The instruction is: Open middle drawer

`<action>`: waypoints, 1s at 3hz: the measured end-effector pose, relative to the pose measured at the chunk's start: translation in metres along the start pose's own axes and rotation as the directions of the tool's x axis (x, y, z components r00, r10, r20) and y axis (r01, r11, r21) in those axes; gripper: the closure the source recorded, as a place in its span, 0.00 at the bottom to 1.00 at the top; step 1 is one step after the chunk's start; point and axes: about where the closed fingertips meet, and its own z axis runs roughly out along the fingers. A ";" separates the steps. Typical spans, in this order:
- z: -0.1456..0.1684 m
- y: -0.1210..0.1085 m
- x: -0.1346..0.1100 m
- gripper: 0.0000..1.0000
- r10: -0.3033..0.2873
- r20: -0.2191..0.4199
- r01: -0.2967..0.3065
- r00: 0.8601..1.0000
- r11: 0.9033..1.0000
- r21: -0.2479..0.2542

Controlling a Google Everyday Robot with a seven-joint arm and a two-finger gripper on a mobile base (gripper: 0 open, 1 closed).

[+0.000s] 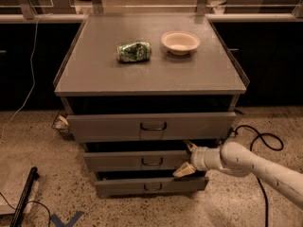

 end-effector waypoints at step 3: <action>0.000 0.000 0.000 0.87 0.000 0.000 0.000 1.000 1.000 0.000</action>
Offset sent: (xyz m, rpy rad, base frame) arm 0.0000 0.0000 0.0000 0.0000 0.0000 0.0000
